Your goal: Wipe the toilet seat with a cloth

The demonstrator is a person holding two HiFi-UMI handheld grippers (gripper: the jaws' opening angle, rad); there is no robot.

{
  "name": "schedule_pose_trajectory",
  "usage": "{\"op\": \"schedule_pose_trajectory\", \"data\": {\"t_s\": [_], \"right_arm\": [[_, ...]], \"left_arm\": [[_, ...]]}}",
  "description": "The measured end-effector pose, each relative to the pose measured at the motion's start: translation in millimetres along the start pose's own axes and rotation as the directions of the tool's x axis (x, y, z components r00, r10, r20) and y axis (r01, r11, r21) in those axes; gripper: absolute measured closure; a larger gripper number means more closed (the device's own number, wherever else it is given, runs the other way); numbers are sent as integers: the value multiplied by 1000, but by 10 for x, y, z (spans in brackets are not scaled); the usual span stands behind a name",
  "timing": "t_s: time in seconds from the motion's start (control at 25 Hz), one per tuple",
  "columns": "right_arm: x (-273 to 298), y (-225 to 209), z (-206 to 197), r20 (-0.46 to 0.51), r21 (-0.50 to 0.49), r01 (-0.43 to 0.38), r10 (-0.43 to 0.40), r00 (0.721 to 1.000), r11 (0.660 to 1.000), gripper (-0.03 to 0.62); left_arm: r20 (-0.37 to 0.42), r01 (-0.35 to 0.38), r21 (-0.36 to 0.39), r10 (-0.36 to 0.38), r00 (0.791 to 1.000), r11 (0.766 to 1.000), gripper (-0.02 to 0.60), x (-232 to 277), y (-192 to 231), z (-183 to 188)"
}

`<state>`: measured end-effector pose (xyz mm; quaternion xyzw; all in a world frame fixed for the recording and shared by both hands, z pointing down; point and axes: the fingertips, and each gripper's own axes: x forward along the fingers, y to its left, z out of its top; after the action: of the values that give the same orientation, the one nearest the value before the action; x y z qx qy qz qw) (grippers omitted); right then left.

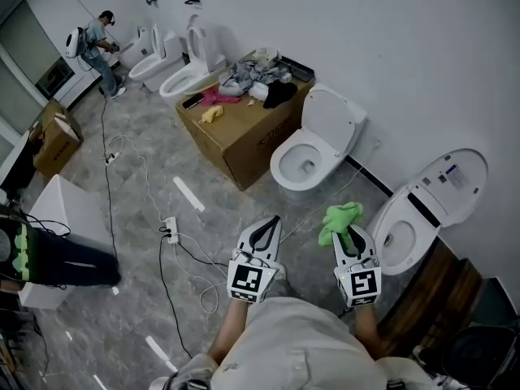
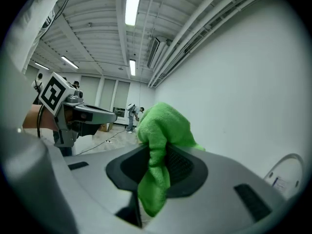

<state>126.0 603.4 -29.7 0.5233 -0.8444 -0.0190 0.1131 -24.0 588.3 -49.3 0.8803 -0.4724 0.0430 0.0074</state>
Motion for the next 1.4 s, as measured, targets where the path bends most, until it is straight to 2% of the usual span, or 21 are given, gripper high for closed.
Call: {"op": "schedule_pose_trajectory", "data": {"t_s": [0.36,0.84,1.16,1.4], "right_arm": [[711,-127,162,-12,-14,23,-23,1000,1000,497],[1418,-390,174,-21,-20,46,-46,999,999,497],[1977,-815,72,-25,1,14,-14,1000,1000,497],[2547,-1281,39,-25,5,-46,46,999,999,497]], "left_arm": [[10,19,-6,-19,1000,1000,569,500,630,24],[3,37,-3,-37,999,999,569,1100,1109,-7],[-18,14,-10,-14,1000,1000,569,1724,1293,-82],[-43,-32,-6,32,999,999,569,2370,1476,-84]]}}
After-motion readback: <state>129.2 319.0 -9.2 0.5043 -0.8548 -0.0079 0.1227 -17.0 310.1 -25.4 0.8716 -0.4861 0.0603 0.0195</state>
